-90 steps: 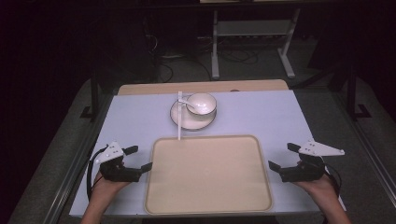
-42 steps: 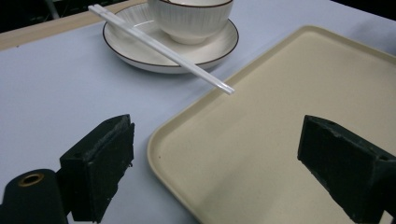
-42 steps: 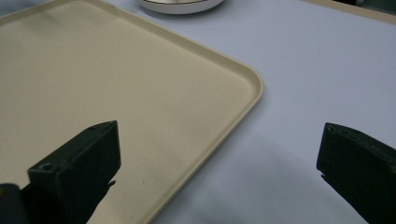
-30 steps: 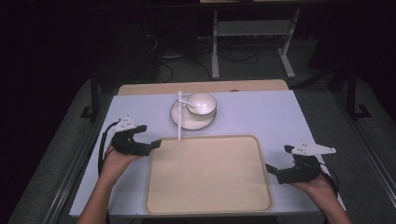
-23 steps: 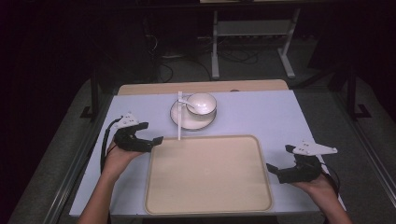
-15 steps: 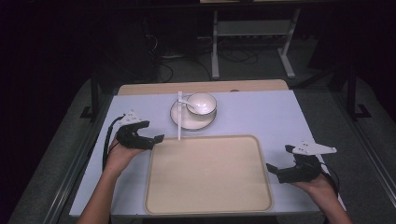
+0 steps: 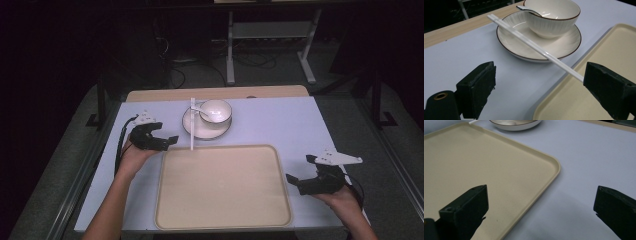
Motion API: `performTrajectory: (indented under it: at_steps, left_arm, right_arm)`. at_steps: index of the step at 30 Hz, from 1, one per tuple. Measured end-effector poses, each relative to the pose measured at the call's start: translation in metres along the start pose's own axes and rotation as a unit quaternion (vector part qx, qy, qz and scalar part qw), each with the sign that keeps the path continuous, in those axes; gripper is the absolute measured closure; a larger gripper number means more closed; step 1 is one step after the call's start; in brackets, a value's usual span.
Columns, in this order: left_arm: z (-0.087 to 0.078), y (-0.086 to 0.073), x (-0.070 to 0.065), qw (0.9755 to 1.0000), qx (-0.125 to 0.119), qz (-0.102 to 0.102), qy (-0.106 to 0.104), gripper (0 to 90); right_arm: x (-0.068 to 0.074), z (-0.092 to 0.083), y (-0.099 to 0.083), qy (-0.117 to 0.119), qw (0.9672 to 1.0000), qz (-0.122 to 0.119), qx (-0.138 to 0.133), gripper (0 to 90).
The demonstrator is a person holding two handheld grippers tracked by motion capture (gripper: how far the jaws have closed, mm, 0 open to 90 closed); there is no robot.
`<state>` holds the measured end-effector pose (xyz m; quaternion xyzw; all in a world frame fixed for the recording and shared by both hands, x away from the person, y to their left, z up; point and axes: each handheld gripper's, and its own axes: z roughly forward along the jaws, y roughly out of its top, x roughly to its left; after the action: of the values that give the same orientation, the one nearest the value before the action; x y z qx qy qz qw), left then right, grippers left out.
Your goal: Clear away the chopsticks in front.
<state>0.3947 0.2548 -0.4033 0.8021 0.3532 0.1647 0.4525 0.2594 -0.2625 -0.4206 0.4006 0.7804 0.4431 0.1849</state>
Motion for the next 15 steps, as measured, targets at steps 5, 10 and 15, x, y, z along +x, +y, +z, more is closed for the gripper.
performTrajectory:
  at_steps: [5,10,15]
  left_arm:
    - [0.006,0.003,0.003,1.0000,0.002,0.005,0.000,14.6]
    - [0.014,0.006,0.008,1.0000,0.000,0.000,0.000,15.2]
    - [0.022,0.009,0.010,1.0000,0.005,0.003,0.003,19.5]
  right_arm:
    - [-0.001,-0.001,-0.001,-0.002,1.0000,0.002,-0.002,0.0]
    - [-0.003,-0.005,-0.003,-0.009,0.9999,0.007,-0.005,0.0]
    - [-0.004,-0.006,-0.002,-0.013,0.9999,0.008,-0.008,0.0]
